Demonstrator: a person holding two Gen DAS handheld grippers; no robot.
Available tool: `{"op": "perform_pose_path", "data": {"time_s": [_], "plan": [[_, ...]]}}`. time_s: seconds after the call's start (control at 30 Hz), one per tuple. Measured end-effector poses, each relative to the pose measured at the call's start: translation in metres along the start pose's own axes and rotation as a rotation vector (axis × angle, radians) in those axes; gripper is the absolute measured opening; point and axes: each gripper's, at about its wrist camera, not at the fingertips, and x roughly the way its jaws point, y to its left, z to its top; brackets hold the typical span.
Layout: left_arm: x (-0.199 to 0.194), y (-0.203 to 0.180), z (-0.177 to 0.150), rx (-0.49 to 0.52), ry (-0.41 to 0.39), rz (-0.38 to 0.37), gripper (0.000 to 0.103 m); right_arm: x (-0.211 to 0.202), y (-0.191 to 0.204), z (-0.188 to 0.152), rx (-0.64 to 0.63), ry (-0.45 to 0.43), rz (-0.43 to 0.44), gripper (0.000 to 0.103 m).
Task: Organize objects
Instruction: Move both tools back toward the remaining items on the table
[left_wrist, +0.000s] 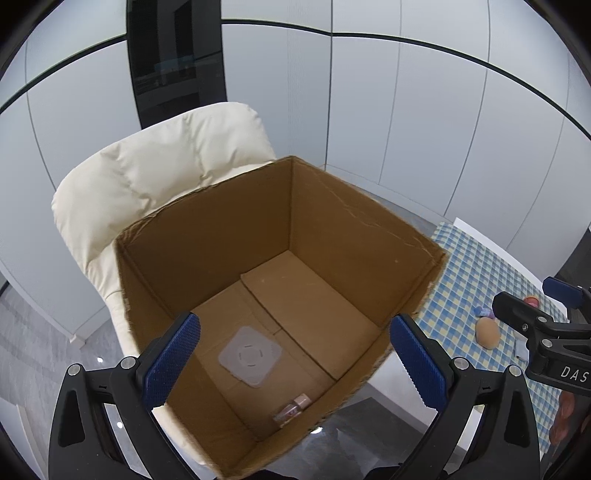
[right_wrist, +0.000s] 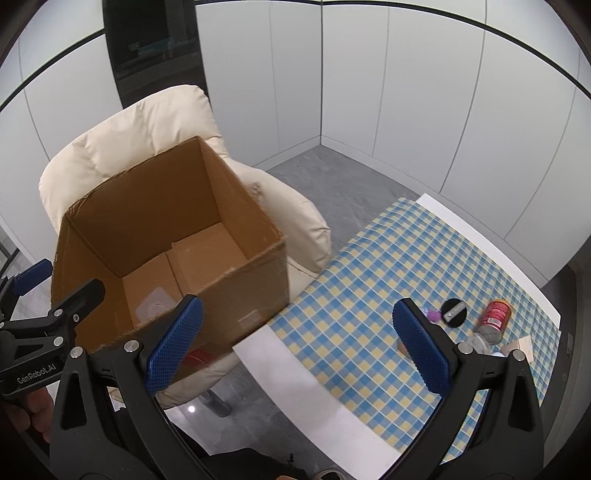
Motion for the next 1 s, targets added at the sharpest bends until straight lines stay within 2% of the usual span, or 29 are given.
{"op": "perform_pose_path", "data": {"time_s": [1.0], "plan": [[0.001,-0.094,0.004,0.125,-0.021,-0.101,0.102,-0.029,-0.099,-0.031,0.137,0.005,-0.104,0.103]]}}
